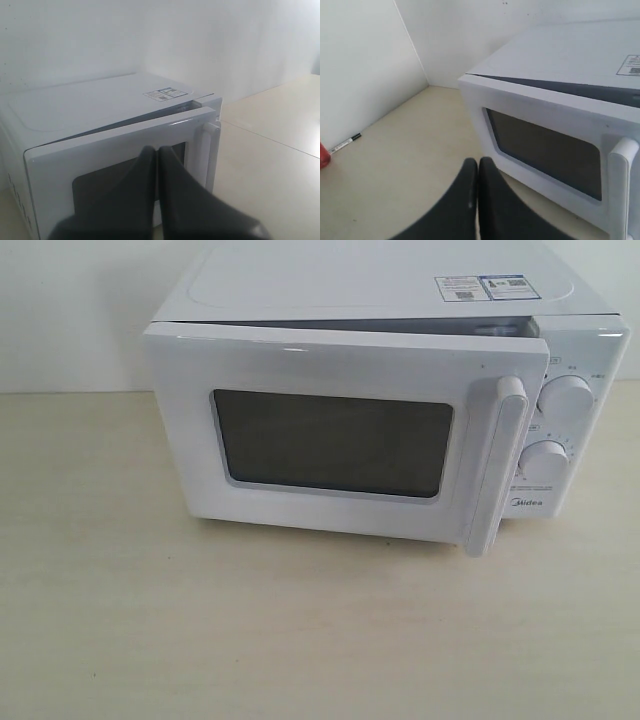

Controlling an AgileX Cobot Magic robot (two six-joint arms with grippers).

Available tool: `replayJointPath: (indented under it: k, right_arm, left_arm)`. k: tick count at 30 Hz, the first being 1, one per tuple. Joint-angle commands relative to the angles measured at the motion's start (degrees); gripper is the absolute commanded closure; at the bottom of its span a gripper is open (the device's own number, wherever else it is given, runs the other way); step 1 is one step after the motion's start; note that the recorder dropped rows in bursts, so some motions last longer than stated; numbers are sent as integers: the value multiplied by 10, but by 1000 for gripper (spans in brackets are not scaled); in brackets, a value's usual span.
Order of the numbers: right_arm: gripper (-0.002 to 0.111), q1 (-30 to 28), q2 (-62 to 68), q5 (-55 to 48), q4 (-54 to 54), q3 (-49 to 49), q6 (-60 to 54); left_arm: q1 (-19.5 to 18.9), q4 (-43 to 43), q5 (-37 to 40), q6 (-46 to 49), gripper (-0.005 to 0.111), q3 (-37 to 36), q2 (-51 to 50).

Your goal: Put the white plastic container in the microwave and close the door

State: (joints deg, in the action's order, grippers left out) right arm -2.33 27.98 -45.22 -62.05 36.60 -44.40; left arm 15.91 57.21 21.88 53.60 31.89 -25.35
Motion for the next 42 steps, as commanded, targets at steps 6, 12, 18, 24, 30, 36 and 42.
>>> replayJointPath:
  k: [6,12,18,24,30,36,42]
  right_arm:
    - [108,61,103,12,-6,47,0]
    - [108,110,143,55,-11,47,5]
    - [108,214,211,131,-11,47,10]
    - [108,393,298,500,-13,-11,43]
    - [108,469,370,718,7,-45,88]
    - [108,504,464,888,67,-45,175]
    - [108,504,513,957,90,-45,201]
  left_arm:
    - [3,6,-1,-3,103,-2,3]
    - [3,6,-1,-3,103,-2,3]
    - [3,6,-1,-3,103,-2,3]
    - [3,6,6,-3,103,-2,3]
    - [3,6,7,-3,103,-2,3]
    - [3,6,8,-3,103,-6,3]
    - [3,25,-15,-3,103,-25,3]
